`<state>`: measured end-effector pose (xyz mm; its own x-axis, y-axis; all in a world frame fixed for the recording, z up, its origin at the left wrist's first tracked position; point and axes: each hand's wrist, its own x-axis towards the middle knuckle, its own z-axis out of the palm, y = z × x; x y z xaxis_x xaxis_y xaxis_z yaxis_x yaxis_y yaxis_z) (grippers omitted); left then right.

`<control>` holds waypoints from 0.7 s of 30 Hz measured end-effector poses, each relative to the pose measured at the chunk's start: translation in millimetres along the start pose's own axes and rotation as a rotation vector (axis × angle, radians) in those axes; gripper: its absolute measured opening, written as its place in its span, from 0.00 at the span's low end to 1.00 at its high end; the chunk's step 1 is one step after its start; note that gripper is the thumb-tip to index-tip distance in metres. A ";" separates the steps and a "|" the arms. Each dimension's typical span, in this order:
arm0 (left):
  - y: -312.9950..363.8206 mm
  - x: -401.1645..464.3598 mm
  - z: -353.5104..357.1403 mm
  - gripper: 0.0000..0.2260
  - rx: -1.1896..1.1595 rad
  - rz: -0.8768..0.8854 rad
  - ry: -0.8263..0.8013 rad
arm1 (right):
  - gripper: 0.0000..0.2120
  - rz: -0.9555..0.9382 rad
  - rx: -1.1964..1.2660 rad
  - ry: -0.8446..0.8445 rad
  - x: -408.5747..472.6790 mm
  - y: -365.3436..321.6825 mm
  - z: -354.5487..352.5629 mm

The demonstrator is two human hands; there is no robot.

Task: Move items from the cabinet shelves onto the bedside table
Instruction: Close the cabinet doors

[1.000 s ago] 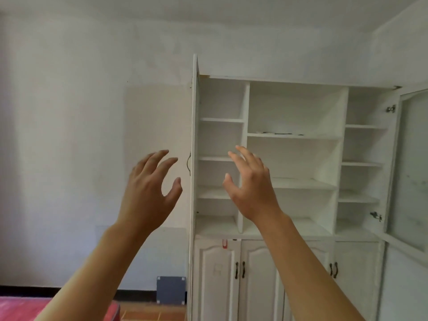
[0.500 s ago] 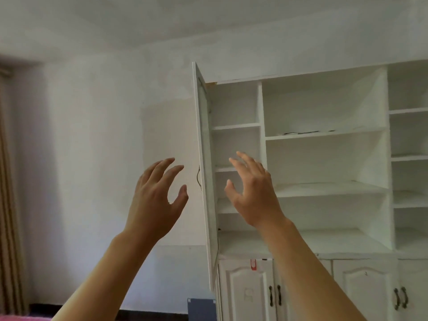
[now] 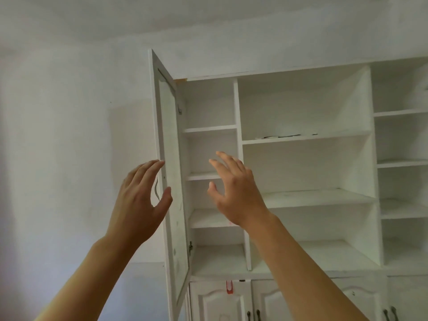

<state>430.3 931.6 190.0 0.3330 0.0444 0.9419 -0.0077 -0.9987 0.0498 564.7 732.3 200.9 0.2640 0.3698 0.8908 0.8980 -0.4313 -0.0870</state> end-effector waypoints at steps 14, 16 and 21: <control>-56.6 4.4 85.2 0.27 -0.020 -0.095 -0.046 | 0.26 -0.024 -0.013 -0.098 18.5 54.9 59.2; -70.1 6.2 95.0 0.27 -0.027 -0.102 -0.048 | 0.26 -0.039 -0.017 -0.109 24.1 57.6 72.5; -116.2 10.2 119.0 0.29 -0.025 -0.110 -0.051 | 0.26 -0.074 -0.031 -0.133 46.3 60.1 112.9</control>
<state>546.8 1045.2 154.3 0.3806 0.1522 0.9121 0.0083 -0.9869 0.1612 670.7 816.3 186.6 0.2437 0.5063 0.8272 0.9061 -0.4231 -0.0080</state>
